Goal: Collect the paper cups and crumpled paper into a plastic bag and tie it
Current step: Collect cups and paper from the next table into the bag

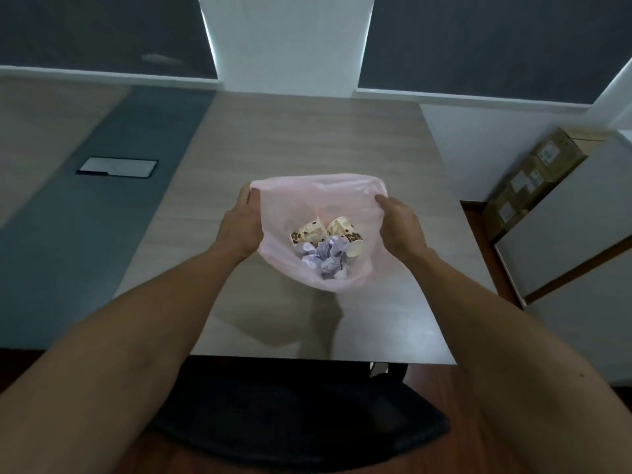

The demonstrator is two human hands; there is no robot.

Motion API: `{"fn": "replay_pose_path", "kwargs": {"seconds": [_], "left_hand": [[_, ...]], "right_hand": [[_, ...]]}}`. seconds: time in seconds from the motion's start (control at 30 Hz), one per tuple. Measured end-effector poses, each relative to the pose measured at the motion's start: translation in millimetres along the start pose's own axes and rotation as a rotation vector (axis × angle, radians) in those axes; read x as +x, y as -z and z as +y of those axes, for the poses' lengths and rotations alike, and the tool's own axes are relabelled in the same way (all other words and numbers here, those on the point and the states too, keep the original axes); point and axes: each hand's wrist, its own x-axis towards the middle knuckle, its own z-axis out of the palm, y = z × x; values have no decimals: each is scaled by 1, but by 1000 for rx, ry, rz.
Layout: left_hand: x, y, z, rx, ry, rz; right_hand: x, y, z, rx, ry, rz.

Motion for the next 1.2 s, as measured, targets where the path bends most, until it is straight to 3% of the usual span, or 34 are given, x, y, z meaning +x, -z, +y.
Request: {"fn": "replay_pose_path", "kwargs": {"seconds": [0.27,0.7,1.2], "left_hand": [[-56,96,-146,40,208,-7],[-142,243,-438,39,318,57],[-191,335,-676,97,619,164]], "right_hand": [[7,-41,-174,-16,208,-71],[-16,-164,-498,73,342,-152],[31,-304,-785,168,645,-290]]}}
